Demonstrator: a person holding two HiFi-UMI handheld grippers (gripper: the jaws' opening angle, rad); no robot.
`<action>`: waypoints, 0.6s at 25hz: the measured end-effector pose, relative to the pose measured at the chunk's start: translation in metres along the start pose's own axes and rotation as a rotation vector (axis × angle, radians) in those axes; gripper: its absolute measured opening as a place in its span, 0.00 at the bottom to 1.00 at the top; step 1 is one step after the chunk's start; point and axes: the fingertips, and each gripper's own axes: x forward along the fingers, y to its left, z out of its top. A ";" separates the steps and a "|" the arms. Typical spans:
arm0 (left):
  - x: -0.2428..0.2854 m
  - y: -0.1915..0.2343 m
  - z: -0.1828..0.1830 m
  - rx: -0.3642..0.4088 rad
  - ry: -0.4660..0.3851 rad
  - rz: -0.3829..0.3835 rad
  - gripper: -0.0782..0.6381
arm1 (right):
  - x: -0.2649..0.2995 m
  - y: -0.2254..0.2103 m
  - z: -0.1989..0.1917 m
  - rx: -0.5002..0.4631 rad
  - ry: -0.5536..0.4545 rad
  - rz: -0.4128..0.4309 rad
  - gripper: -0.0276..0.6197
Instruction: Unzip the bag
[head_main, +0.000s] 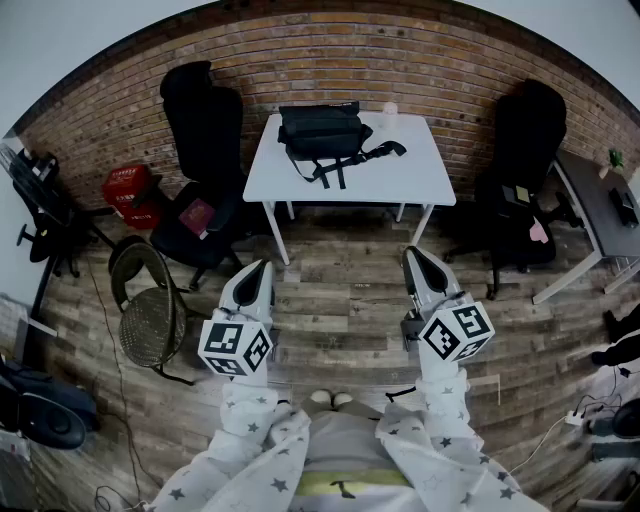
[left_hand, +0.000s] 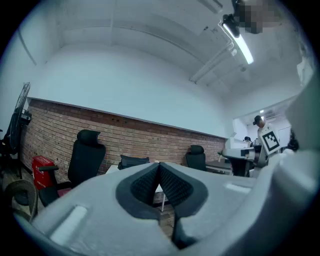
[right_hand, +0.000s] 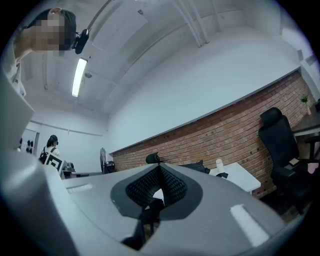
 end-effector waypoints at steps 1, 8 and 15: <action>0.001 0.000 0.000 0.000 0.000 0.001 0.10 | 0.001 -0.001 0.000 -0.002 0.001 0.001 0.03; 0.012 -0.002 -0.004 -0.002 0.006 0.007 0.10 | 0.004 -0.008 -0.002 0.002 0.004 0.024 0.03; 0.011 -0.004 -0.013 -0.002 0.017 0.025 0.10 | 0.010 -0.016 -0.005 0.003 0.000 0.025 0.03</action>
